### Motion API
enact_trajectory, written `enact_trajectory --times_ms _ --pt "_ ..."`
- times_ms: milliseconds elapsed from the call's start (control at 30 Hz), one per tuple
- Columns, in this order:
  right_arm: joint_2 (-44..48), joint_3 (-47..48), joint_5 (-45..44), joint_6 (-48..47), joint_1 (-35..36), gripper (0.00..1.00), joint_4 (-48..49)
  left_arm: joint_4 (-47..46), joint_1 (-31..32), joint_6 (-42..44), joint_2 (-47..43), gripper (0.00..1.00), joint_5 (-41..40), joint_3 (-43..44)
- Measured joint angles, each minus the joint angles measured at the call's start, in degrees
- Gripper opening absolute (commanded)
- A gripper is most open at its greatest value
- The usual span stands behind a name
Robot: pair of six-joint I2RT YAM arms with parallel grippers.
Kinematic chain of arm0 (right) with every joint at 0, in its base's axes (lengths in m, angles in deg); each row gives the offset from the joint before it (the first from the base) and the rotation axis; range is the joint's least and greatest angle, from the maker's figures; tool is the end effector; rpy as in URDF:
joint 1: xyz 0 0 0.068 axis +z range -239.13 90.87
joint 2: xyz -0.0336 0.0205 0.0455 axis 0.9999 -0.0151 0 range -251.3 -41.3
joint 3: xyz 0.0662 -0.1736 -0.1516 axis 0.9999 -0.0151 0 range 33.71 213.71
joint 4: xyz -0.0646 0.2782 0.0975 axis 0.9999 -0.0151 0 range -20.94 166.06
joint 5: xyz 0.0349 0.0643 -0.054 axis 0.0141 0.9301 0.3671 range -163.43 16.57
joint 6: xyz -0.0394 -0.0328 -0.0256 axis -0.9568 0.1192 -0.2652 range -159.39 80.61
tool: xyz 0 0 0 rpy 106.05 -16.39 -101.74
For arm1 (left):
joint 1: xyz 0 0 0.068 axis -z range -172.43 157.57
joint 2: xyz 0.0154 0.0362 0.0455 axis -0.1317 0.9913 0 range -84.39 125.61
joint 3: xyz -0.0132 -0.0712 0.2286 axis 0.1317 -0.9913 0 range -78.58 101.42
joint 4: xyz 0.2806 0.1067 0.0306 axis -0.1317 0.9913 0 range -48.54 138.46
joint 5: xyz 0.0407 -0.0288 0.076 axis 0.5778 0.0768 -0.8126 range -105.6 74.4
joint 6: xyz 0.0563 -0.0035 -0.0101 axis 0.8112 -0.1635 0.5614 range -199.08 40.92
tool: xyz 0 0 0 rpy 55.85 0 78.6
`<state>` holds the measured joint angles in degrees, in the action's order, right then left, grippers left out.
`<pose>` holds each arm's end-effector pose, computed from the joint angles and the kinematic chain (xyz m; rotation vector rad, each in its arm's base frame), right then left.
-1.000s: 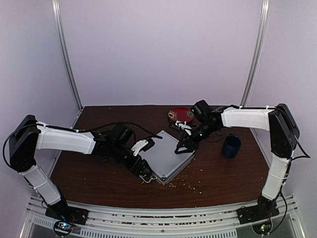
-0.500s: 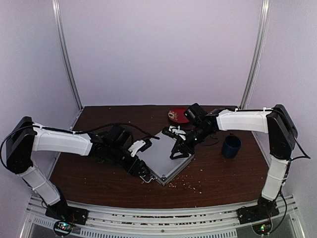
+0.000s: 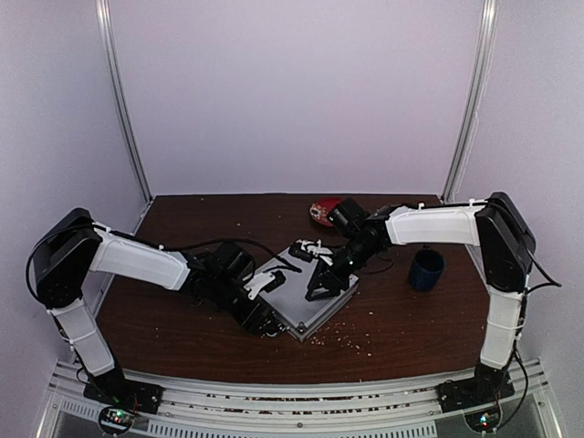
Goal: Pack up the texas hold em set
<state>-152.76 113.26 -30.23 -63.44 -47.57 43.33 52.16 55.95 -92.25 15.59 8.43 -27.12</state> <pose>0.2991 0.3023 0.1326 -1.6096 2.0680 1.1109 0.2215 -0.2743 0.0686 0.9871 2.5771 -0.8920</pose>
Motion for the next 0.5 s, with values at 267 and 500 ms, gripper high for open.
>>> enact_trajectory --times_ms 267,500 --pt "-1.2 1.6 0.0 -0.2 0.7 0.42 0.0 0.1 -0.2 1.0 0.0 0.6 1.1 0.0" --pt "-1.4 1.8 -0.2 -0.2 0.9 0.42 0.0 1.3 -0.3 1.1 -1.9 0.58 1.9 0.0"
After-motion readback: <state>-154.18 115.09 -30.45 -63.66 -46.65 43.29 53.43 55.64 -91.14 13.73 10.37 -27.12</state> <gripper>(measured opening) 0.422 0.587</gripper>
